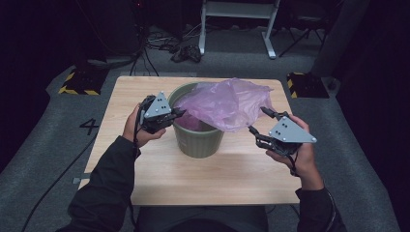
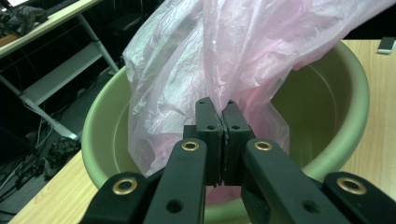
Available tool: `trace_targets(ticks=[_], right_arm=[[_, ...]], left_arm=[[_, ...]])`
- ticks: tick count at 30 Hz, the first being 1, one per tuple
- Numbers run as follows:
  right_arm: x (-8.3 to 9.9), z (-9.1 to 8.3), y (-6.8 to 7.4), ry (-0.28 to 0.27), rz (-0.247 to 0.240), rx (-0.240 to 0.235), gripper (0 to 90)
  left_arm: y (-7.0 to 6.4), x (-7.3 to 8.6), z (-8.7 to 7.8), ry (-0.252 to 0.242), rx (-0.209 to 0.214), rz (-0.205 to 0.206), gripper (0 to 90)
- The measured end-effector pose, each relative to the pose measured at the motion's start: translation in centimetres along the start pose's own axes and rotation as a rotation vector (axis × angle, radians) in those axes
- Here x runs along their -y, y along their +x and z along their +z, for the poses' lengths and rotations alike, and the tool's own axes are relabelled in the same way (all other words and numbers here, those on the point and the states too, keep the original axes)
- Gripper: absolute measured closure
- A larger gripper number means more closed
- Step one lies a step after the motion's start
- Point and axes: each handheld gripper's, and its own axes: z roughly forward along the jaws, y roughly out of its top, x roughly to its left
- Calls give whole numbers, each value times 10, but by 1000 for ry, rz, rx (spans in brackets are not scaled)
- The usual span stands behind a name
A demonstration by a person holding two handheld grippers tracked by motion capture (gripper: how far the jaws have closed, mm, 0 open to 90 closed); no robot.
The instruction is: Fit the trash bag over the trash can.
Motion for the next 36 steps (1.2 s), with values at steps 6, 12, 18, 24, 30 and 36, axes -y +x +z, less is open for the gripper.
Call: trace_targets(ticks=[6,12,18,24,30,36], right_arm=[[-11,3,8,-47,-69,-8,711],[-21,7,17,-35,-116,-56,874],[-20,10,22,-27,-117,-85,877],[-19,11,25,-25,-113,-98,890],[-19,9,29,-30,-114,-109,890],[-17,7,30,-31,-112,-117,889]], left_arm=[[1,3,-3,-11,-5,-18,775],[0,5,-9,-39,-3,-52,578],[-14,-1,-15,-65,-41,-45,310],[-46,-17,-20,-139,53,-13,203],[-78,-36,-4,-135,144,-13,191],[-97,-46,15,-90,111,25,347]])
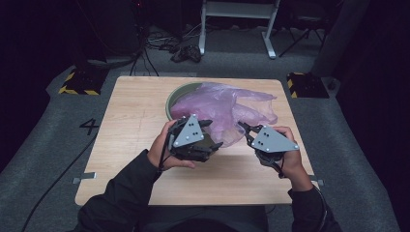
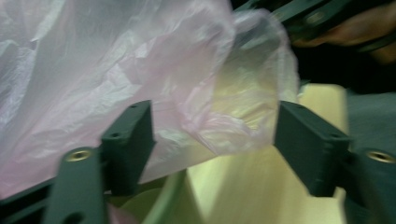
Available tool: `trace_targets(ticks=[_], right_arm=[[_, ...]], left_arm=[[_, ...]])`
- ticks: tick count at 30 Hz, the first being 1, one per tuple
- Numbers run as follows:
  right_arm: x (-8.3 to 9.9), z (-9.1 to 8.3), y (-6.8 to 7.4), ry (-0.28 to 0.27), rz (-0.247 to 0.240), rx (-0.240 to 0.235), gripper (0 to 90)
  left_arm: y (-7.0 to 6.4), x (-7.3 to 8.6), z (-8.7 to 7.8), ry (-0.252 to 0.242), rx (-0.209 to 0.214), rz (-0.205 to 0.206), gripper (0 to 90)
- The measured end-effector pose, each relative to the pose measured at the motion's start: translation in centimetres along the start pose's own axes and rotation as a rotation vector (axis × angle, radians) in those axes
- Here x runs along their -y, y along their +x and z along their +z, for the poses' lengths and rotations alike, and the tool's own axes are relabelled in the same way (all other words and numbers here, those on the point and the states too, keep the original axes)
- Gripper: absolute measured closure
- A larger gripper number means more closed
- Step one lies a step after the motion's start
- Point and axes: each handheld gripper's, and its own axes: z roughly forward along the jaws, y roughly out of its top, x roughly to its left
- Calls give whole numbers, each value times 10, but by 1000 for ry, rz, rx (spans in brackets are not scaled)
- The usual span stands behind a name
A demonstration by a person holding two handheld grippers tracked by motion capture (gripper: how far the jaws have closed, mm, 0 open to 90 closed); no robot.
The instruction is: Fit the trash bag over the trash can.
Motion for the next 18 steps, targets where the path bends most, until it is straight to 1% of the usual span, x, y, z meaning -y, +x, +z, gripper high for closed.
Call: trace_targets(ticks=[1,2,3,4,5,7,8,9,10,12,14,15,17,18], right_arm=[[0,0,0,0,0,-1,889],[1,-1,1,-2,2,-1,889],[1,-1,1,-4,3,-2,889],[1,-1,1,-4,3,-2,889],[2,-2,1,-7,2,-1,888],[2,-4,2,-14,10,-2,887],[2,-5,2,-18,12,-5,887],[2,-5,2,-21,13,-4,887],[2,-6,3,-21,14,-3,887],[3,-7,3,-28,18,-6,887],[4,-8,4,-26,20,-5,888],[4,-8,5,-29,24,-7,888],[5,-7,6,-28,22,-10,888],[5,-7,7,-30,24,-14,888]], left_arm=[[0,0,4,12,-15,-3,399],[0,0,7,23,-32,-4,471],[0,0,9,28,-29,-2,506],[1,1,10,31,-36,7,548],[2,2,10,36,-52,22,609],[3,3,9,41,-64,41,710],[4,4,9,47,-74,47,754],[5,5,8,53,-74,57,808],[6,6,7,52,-78,56,843],[8,8,3,45,-78,58,892],[10,9,-3,29,-68,44,893],[10,10,-6,24,-67,50,896],[9,10,-12,24,-89,72,900],[10,10,-15,25,-87,76,900]])
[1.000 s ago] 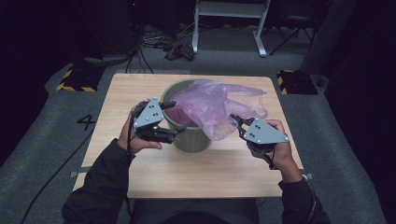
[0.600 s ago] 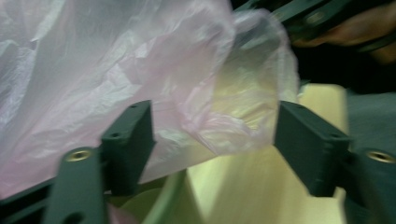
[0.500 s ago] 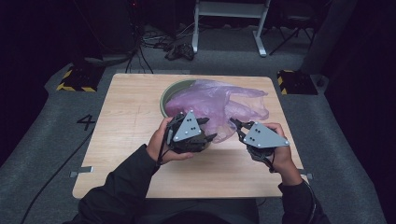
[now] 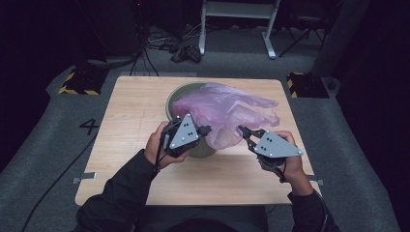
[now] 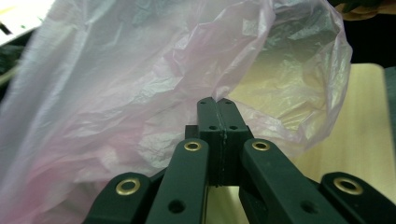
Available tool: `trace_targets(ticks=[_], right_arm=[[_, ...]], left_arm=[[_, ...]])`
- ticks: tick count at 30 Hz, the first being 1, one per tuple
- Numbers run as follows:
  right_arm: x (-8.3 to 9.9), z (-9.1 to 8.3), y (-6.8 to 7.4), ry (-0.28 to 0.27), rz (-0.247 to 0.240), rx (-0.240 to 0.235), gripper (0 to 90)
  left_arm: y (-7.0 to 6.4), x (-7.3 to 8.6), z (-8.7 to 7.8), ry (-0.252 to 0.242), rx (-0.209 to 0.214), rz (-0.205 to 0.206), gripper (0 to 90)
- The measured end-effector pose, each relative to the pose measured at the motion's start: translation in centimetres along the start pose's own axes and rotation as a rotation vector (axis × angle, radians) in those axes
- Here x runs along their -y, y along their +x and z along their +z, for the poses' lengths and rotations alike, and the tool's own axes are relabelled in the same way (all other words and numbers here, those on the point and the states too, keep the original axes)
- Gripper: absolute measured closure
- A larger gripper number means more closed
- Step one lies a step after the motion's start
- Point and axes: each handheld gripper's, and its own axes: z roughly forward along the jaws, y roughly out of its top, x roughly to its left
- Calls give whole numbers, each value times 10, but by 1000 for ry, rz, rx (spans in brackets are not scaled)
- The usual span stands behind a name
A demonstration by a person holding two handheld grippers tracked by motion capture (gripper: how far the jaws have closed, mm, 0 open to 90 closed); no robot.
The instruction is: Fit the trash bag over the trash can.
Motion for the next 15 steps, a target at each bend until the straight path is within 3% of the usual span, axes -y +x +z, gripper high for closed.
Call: trace_targets(ticks=[4,15], right_arm=[[3,-2,4,-4,3,-15,886],[25,5,24,29,38,-75,887]], left_arm=[[5,5,-10,-4,-16,-10,900],[20,42,-39,-24,-64,-127,900]])
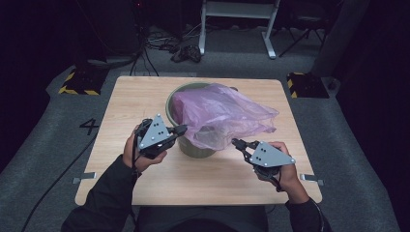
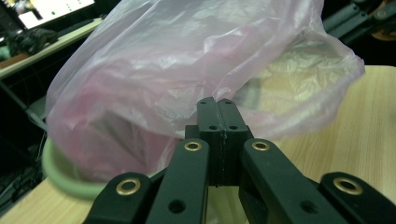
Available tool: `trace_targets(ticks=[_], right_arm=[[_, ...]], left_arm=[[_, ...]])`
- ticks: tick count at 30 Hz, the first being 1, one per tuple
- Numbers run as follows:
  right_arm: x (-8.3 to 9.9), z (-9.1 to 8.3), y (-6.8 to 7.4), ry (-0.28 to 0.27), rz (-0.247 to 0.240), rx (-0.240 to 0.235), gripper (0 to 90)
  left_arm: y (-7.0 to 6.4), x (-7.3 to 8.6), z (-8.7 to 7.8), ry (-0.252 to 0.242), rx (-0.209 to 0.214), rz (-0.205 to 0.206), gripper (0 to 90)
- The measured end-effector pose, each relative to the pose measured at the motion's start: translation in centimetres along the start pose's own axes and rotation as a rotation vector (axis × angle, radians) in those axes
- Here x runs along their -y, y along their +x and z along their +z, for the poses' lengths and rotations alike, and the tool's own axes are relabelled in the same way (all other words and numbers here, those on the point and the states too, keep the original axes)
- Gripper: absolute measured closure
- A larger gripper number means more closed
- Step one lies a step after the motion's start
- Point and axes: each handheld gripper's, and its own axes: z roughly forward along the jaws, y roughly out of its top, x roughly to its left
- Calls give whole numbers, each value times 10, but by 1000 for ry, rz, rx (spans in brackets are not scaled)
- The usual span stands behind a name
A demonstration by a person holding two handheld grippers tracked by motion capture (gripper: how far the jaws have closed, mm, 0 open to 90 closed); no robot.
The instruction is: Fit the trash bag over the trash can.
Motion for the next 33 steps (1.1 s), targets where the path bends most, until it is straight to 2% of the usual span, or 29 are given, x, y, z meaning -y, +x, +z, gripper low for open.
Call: trace_targets(ticks=[6,9,14,15,19,23,28,33], right_arm=[[11,3,6,5,30,-20,892],[14,8,8,16,34,-35,890],[22,9,12,16,59,-50,759],[24,6,12,15,69,-32,730],[32,-11,16,6,72,-14,624],[33,-31,16,-33,85,-6,557],[25,-58,17,-72,53,24,459],[20,-75,17,-110,33,52,390]], left_arm=[[7,18,-12,-16,-25,-52,900],[9,25,-15,-14,-33,-63,900],[12,38,-13,-3,-40,-86,900],[12,39,-13,-2,-39,-89,900],[12,40,-13,-17,-38,-92,900],[10,39,-11,-20,-35,-93,900],[10,38,-10,-14,-38,-90,900],[10,37,-10,-13,-39,-86,900]])
